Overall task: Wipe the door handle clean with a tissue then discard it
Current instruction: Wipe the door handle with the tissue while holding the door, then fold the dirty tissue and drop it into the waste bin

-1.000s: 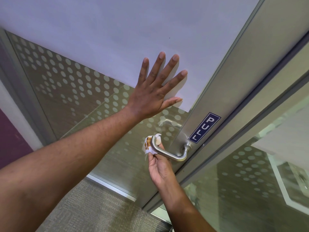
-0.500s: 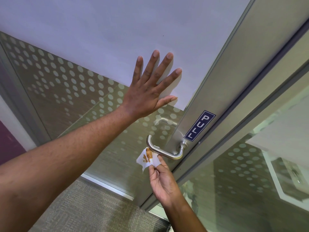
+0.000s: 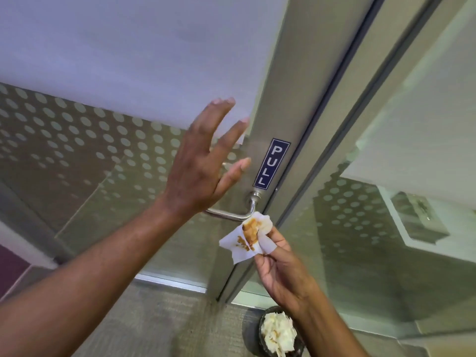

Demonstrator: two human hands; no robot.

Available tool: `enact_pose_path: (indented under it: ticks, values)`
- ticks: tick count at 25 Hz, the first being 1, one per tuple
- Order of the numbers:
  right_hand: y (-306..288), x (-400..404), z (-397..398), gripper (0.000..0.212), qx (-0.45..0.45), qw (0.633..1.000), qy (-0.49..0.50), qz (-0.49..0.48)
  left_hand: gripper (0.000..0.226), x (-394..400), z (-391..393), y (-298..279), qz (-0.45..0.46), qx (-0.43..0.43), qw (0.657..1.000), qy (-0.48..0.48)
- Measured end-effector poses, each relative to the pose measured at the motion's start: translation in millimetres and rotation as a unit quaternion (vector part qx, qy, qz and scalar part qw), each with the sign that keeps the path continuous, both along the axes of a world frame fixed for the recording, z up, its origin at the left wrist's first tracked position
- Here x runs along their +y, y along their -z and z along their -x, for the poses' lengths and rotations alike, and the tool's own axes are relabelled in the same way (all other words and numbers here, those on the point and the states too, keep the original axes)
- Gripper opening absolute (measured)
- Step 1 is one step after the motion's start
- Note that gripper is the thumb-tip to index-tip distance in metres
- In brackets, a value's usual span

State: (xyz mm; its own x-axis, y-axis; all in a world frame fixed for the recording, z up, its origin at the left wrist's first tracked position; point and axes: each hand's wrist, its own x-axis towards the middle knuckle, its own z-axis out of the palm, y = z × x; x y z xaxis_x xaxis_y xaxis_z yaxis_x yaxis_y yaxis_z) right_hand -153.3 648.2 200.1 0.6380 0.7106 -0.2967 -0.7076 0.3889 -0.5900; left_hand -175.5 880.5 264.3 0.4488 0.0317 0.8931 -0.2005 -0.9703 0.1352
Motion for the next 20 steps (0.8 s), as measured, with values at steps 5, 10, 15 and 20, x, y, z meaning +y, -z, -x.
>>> enact_pose_path:
  ticks: [5,10,15,20]
  values:
    - [-27,-55,-22,0.038,-0.069,0.995,0.076,-0.011,0.037,-108,21,43,0.250,0.210,0.912,0.249]
    - [-38,-124,-44,0.038,-0.158,0.974,0.156,0.052,0.011,-170,3,58,0.540,0.369,0.683,0.325]
    - [-39,-197,-56,0.029,-0.424,0.789,0.279,0.346,0.021,-238,-15,53,0.635,0.372,0.627,0.255]
    - [-28,-261,-50,0.029,-0.504,0.703,0.279,0.418,0.019,-316,-32,54,0.747,0.363,0.482,0.280]
